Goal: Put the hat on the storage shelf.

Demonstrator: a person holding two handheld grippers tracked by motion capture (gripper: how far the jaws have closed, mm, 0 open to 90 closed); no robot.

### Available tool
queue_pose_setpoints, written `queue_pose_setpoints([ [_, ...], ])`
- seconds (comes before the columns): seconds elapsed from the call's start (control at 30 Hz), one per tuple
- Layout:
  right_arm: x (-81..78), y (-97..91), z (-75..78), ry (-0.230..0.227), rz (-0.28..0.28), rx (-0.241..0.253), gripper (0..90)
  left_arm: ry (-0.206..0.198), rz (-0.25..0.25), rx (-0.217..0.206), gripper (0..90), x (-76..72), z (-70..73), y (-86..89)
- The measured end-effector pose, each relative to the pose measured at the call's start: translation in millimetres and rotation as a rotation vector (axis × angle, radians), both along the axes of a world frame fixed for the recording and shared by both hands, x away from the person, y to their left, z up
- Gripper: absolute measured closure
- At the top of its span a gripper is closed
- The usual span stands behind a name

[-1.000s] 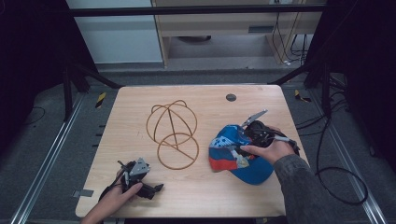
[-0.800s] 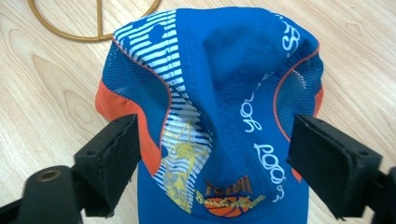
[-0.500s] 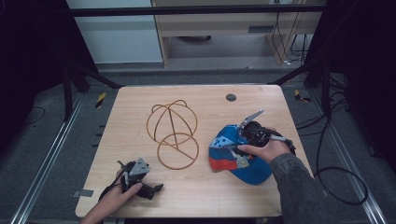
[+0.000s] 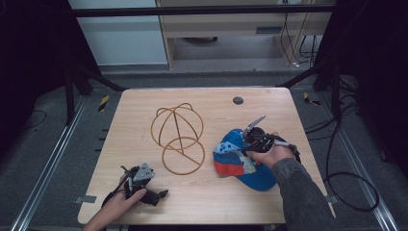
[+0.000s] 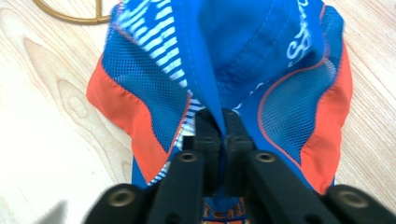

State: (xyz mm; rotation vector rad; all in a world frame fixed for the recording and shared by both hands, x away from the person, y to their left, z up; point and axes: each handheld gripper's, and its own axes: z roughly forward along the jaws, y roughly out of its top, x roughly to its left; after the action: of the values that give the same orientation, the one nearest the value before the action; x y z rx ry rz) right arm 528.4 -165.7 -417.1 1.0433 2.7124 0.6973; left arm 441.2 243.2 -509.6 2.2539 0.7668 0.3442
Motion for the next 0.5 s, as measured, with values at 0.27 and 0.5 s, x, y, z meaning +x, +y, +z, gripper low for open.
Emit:
queue_pose_setpoints([
  [0.27,-5.0,-5.9,14.9,-0.032,0.011,0.031,89.7,0.001,0.000,0.002,0.0,-0.1,0.2,0.1],
  [0.5,-11.8,-9.0,35.4,-0.072,0.015,0.085,89.7,0.002,-0.007,0.002,0.0,0.2,0.2,1.3],
])
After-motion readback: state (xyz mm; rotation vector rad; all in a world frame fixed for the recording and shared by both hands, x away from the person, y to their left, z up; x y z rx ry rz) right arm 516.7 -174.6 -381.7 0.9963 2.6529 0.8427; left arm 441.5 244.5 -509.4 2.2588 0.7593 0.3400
